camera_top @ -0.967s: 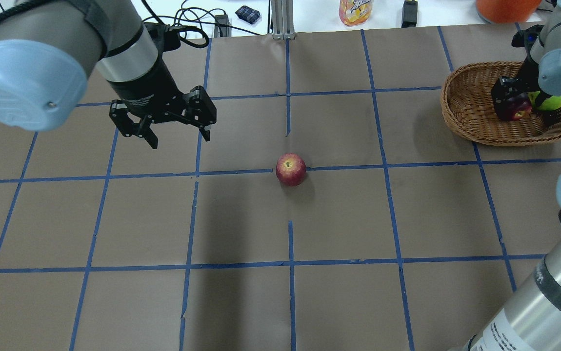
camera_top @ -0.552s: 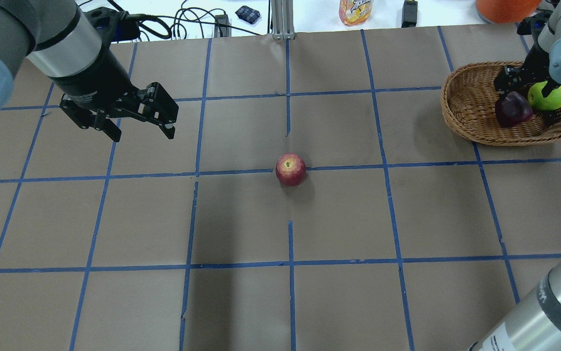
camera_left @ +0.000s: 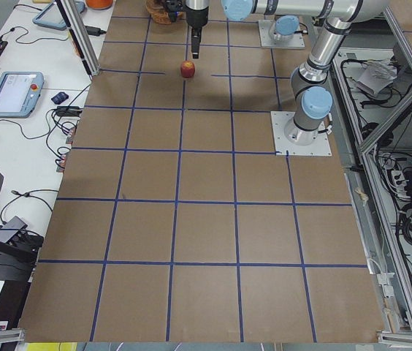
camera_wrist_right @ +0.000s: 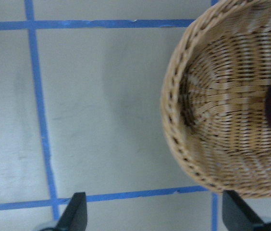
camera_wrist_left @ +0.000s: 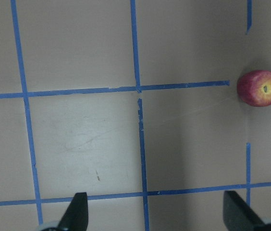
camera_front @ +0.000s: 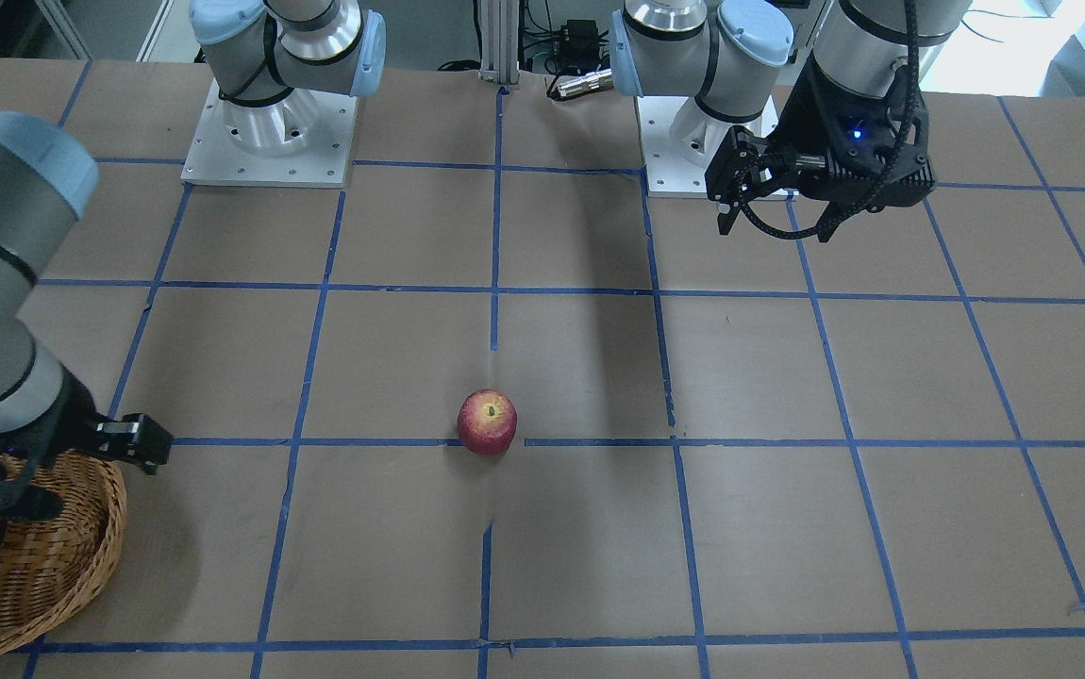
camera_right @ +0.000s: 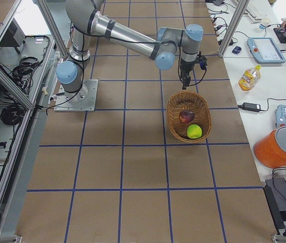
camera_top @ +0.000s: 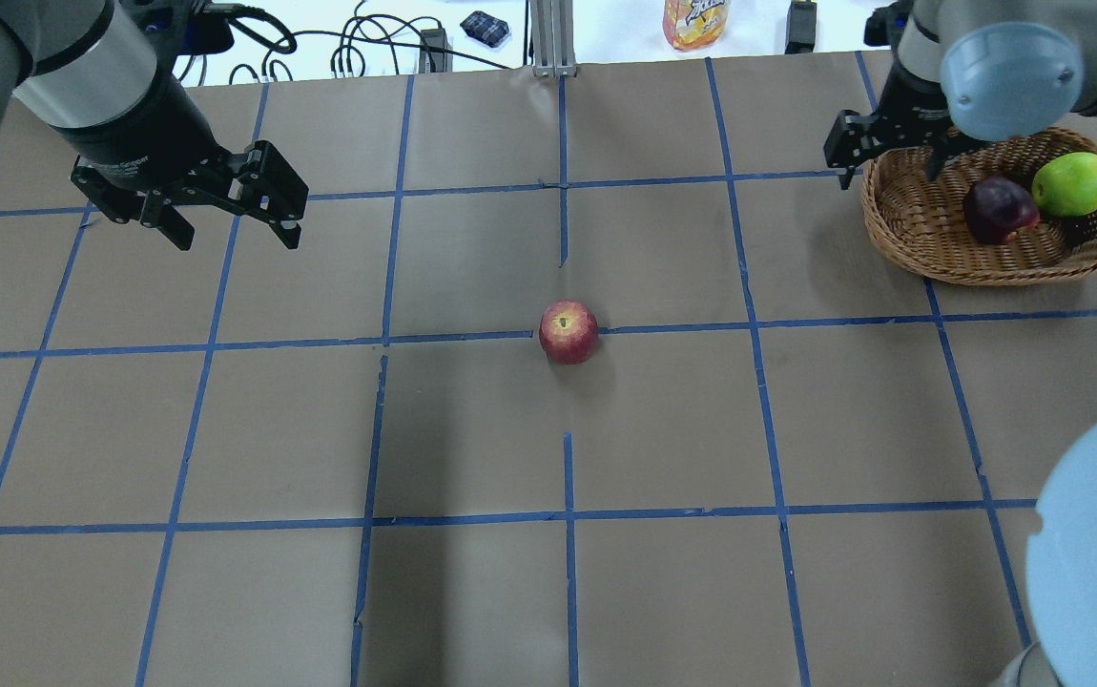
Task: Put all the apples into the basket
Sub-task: 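Move right gripper over the red apple while left gripper retracts, then grasp the red apple with the right gripper and lift it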
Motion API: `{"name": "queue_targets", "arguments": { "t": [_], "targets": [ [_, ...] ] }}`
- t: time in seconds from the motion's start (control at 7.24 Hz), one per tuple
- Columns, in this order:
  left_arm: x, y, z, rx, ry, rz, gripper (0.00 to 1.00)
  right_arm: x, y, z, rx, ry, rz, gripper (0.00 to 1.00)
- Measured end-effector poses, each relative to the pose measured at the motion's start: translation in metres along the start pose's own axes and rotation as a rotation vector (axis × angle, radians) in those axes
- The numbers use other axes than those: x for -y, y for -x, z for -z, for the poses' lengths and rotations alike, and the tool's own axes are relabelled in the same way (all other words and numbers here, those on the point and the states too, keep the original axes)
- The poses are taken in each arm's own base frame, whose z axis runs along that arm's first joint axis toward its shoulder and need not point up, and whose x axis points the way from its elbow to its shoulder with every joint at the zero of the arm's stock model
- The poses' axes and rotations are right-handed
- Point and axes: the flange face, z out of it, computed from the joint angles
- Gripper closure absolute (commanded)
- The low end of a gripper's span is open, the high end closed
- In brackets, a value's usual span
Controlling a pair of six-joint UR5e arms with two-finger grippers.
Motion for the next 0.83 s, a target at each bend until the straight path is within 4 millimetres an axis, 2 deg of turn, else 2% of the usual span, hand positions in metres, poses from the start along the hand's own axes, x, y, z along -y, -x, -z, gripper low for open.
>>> {"name": "queue_targets", "arguments": {
  "t": [0.28,0.41,0.83],
  "targets": [
    [0.0,0.0,0.0,0.006,-0.002,-0.002,0.0,-0.029,0.105,-0.003,0.034,0.027,-0.069,0.0],
    [0.0,0.0,0.0,0.007,-0.002,-0.002,0.0,-0.045,0.144,-0.008,0.089,0.054,-0.09,0.0],
    [0.0,0.0,0.001,0.007,-0.003,-0.003,0.0,-0.087,0.23,-0.025,0.16,0.126,-0.117,0.0]
  ]
}}
